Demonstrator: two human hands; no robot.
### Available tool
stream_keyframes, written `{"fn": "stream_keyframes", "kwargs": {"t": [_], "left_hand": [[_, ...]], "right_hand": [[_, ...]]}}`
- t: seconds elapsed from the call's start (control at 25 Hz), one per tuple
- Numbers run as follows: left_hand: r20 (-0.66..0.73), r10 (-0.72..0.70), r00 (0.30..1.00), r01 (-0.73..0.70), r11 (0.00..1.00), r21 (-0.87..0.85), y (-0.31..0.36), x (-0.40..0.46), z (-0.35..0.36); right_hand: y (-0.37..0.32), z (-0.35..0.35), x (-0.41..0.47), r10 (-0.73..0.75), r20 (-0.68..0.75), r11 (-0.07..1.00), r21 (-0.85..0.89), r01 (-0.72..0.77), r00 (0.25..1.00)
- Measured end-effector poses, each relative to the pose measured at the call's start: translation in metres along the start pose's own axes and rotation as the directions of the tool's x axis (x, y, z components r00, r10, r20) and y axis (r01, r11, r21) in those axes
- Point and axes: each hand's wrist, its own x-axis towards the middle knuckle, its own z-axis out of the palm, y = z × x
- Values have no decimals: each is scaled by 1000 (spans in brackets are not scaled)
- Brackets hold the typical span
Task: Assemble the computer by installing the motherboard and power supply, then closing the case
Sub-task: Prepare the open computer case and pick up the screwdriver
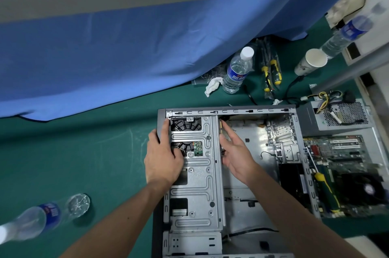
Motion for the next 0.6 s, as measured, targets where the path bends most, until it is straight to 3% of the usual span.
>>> {"fn": "stream_keyframes", "kwargs": {"t": [0.6], "left_hand": [[5,-23,1000,23,999,24,2,0,-1]], "right_hand": [[-3,-4,0,48,76,999,8,-49,996]]}}
